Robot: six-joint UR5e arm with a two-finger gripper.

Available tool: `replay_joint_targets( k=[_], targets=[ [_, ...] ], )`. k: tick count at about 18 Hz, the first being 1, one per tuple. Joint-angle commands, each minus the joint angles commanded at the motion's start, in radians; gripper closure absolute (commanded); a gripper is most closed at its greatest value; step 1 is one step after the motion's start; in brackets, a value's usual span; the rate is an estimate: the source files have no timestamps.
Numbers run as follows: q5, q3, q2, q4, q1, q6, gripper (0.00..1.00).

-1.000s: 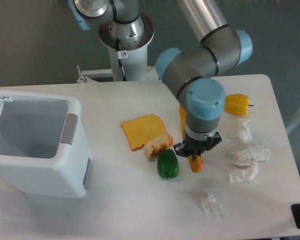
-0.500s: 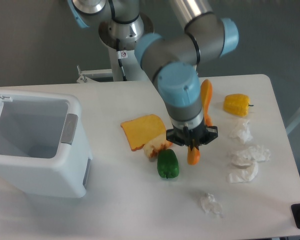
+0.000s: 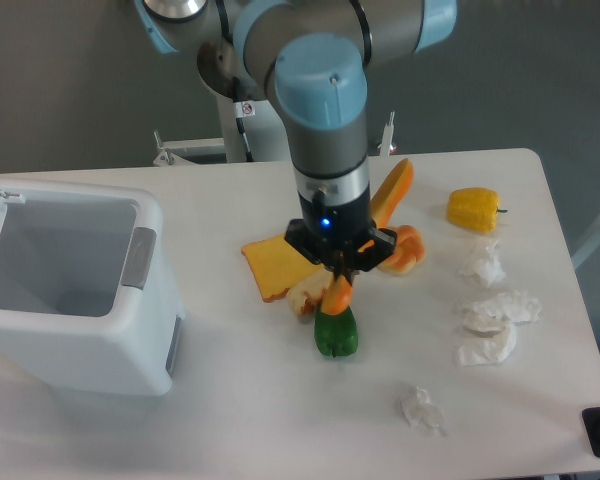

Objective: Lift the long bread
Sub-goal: 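Carry the raised bread back over the toast slices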

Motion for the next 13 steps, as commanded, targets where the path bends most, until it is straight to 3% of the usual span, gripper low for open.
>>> replay_joint_targets(
  k=[13],
  targets=[
    [-0.08, -0.012, 0.046, -0.046, 0.083, 0.068, 1.0]
  ],
)
